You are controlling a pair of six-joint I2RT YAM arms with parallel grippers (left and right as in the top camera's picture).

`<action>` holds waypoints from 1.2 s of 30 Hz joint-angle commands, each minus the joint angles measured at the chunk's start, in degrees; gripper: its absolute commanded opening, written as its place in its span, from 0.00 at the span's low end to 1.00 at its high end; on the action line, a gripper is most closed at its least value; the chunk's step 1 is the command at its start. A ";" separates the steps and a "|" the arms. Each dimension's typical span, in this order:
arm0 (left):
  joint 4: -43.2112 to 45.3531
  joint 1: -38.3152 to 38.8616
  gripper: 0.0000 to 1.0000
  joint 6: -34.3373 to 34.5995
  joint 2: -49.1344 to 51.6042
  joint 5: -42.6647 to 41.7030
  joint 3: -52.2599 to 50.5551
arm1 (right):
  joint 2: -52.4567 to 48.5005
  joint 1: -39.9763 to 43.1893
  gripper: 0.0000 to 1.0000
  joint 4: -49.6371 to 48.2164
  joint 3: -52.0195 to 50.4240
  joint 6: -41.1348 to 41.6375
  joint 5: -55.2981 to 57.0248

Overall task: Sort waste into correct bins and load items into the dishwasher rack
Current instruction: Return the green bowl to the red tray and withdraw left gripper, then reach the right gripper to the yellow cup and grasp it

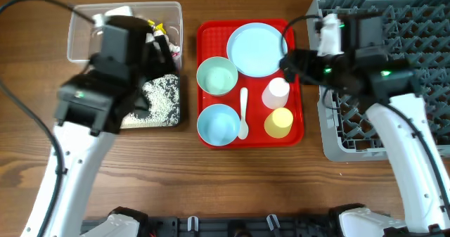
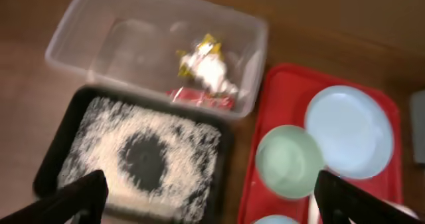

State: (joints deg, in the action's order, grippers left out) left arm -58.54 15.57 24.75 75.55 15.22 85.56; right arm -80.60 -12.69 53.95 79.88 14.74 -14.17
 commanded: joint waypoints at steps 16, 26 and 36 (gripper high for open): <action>-12.83 -21.86 1.00 0.11 11.91 -15.17 -0.39 | -24.13 -8.70 0.97 15.87 -0.35 8.04 11.82; -12.83 -21.86 1.00 0.13 11.91 -15.19 -0.39 | -26.05 -8.74 0.95 2.05 -11.37 9.79 10.29; -12.85 -21.86 1.00 0.13 11.91 -15.19 -0.39 | -26.03 -8.74 0.43 1.14 -12.50 9.81 10.32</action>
State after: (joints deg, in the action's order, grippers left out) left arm -71.59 -5.96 24.75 87.11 0.49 85.34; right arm -105.54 -21.23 53.63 69.17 24.34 -2.90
